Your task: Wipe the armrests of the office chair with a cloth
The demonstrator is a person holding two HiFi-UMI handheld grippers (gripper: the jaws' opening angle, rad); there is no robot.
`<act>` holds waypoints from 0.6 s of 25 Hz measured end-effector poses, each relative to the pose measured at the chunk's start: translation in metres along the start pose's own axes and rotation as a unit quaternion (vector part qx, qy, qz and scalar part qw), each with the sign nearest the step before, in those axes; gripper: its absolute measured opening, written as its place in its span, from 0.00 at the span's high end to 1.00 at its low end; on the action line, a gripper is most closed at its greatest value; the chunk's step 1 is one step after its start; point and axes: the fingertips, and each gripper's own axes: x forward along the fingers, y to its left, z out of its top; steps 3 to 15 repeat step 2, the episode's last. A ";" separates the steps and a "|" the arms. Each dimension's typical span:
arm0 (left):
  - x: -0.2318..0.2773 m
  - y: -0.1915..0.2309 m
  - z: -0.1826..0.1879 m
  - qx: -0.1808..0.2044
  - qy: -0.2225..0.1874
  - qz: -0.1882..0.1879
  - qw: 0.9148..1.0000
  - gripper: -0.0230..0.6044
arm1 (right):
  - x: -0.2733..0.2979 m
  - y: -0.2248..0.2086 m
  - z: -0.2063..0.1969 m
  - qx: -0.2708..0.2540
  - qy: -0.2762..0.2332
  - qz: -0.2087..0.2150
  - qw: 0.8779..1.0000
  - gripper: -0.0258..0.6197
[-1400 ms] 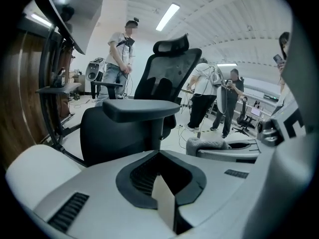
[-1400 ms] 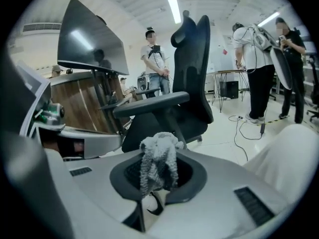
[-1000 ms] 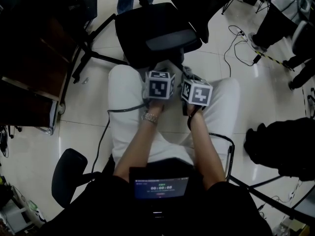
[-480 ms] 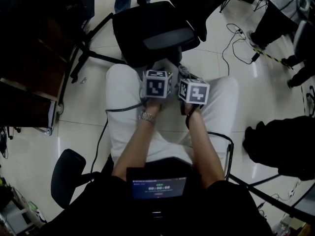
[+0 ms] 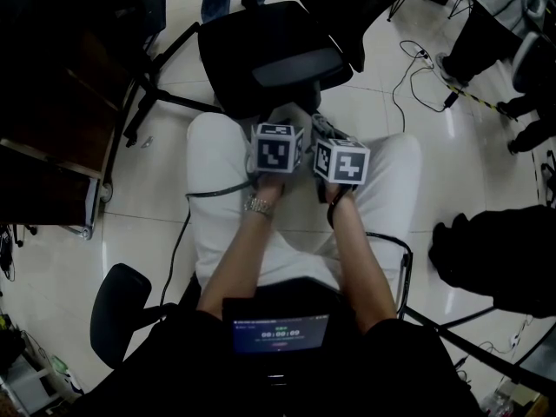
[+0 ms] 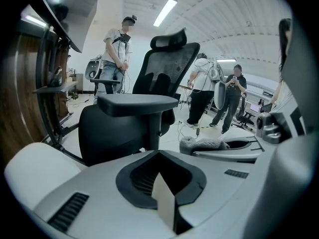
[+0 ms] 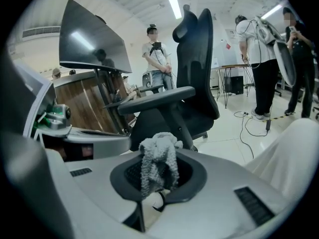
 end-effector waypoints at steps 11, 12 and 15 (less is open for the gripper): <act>0.000 0.000 0.001 0.000 -0.001 0.001 1.000 0.96 | 0.000 0.000 0.001 0.001 -0.002 0.003 1.000 0.88; 0.000 0.000 0.001 0.000 -0.001 0.001 1.000 0.96 | 0.000 0.000 0.001 0.001 -0.002 0.003 1.000 0.88; 0.000 0.000 0.001 0.000 -0.001 0.001 1.000 0.96 | 0.000 0.000 0.001 0.001 -0.002 0.003 1.000 0.88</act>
